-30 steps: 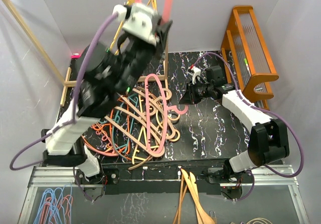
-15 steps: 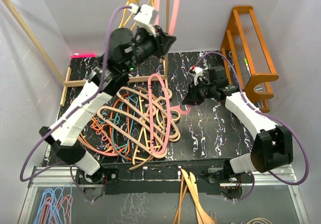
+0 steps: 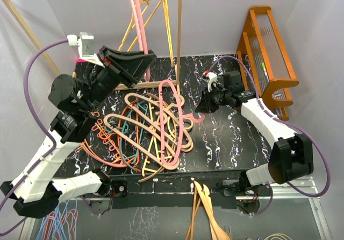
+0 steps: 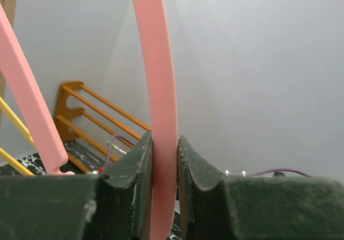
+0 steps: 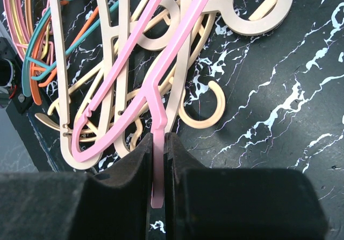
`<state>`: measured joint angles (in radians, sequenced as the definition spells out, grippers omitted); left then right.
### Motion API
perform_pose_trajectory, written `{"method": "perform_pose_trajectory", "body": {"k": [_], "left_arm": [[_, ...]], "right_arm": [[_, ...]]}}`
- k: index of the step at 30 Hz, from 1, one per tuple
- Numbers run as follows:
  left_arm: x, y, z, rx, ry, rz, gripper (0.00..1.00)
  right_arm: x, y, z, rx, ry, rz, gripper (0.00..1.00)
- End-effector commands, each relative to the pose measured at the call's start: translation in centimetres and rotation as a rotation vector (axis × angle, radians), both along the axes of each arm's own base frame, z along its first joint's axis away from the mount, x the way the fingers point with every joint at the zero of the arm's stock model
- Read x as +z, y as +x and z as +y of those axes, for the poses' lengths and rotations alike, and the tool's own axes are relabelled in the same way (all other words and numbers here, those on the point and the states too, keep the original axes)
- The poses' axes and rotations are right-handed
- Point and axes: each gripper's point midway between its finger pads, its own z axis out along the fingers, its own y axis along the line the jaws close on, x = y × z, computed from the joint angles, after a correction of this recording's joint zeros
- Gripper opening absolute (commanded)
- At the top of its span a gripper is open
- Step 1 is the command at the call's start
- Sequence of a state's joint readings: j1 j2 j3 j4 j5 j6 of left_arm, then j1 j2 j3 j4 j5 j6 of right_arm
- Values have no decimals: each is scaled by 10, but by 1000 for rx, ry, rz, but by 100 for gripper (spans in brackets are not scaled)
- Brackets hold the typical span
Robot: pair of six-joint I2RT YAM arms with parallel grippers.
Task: Organize the hangers
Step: Place the hanger at the clothesline.
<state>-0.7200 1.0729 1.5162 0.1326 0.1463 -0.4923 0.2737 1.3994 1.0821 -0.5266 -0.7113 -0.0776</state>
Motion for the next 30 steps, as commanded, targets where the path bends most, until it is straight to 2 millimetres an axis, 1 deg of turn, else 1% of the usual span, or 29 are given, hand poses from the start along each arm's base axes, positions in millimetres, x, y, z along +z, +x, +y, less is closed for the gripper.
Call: {"method": "perform_pose_trajectory", "body": {"k": [1, 4, 10, 12, 13, 16, 18, 22, 24, 27, 28, 30], "left_arm": [[-4, -15, 3, -80, -108, 26, 0], [-8, -22, 6, -104, -158, 20, 0], [-17, -18, 10, -134, -229, 10, 0], [-19, -17, 14, -140, -255, 2, 0], [-24, -17, 15, -152, -270, 5, 0], [-27, -20, 25, -151, -314, 1, 0], [-32, -20, 30, -148, -334, 11, 0], [-45, -24, 39, -148, -397, 40, 0], [-52, -27, 49, -126, -431, 47, 0], [-68, -30, 63, -89, -470, 85, 0], [-71, -32, 66, -91, -480, 97, 0], [-86, -32, 71, -72, -492, 134, 0]], "right_arm": [[-3, 3, 1, 24, -2, -30, 8], [-5, 2, 2, 26, 0, -20, 8], [-4, 3, 1, 28, -3, -14, 8], [-4, 3, 1, 28, -6, -16, 8], [-5, 3, 1, 27, -7, -16, 8], [-7, 1, 0, 27, -9, -10, 8], [-9, 1, 0, 30, -10, -5, 8], [-13, 0, 1, 33, -9, 7, 8], [-14, 0, 1, 33, -7, 13, 8], [-15, 0, 1, 33, -6, 17, 8], [-16, -1, 1, 34, -7, 18, 8], [-18, -1, 2, 34, -7, 24, 8]]}}
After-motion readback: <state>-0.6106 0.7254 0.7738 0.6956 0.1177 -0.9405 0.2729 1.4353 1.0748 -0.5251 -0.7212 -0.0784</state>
